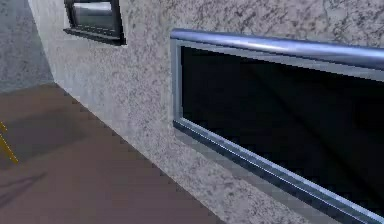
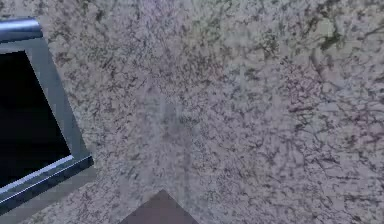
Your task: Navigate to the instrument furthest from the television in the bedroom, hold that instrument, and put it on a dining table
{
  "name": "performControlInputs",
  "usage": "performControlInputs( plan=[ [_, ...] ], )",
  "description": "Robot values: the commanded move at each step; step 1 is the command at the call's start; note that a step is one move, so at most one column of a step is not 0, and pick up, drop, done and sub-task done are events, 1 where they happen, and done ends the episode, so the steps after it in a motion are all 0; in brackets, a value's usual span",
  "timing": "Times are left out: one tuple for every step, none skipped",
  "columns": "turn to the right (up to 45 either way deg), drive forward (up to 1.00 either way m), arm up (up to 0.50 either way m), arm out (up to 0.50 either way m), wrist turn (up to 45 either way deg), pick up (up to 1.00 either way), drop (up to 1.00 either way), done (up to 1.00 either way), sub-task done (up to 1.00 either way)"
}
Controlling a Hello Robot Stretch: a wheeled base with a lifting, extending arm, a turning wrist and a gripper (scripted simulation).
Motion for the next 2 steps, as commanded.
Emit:
performControlInputs(
  plan=[
    [-45.0,0.0,0.0,0.0,0.0,0.0,0.0,0.0,0.0],
    [0.0,1.0,0.0,0.0,0.0,0.0,0.0,0.0,0.0]
  ],
)
